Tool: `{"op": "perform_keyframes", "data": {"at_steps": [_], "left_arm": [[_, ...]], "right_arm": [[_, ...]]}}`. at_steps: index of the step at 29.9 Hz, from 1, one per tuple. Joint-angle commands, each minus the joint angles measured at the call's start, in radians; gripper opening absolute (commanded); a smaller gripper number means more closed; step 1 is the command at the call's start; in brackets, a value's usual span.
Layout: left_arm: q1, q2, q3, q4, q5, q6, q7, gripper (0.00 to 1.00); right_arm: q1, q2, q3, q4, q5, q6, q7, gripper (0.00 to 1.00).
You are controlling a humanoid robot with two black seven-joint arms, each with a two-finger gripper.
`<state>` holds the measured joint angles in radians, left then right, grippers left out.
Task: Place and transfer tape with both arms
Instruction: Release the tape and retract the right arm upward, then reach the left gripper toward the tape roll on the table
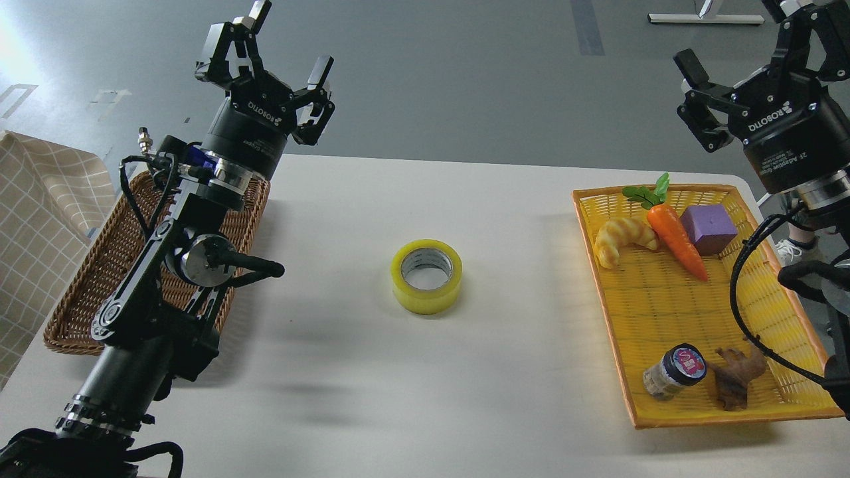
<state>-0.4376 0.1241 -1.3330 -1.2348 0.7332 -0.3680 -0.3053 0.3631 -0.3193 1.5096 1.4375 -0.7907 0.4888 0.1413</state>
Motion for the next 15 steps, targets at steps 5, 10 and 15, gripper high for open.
{"op": "perform_keyframes", "data": {"at_steps": [5, 10, 15], "left_arm": [[0.000, -0.017, 0.001, -0.002, 0.185, 0.012, -0.086, 0.98], [-0.006, -0.006, 0.066, -0.002, 0.266, 0.064, -0.089, 0.98], [-0.009, -0.001, 0.138, -0.005, 0.608, 0.253, -0.152, 0.98]], "right_arm": [[-0.007, -0.003, -0.005, 0.004, -0.001, 0.000, -0.002, 1.00], [-0.003, -0.003, -0.002, 0.001, -0.001, 0.000, -0.002, 1.00], [0.000, -0.003, 0.000, -0.003, -0.001, 0.000, -0.003, 1.00]]}}
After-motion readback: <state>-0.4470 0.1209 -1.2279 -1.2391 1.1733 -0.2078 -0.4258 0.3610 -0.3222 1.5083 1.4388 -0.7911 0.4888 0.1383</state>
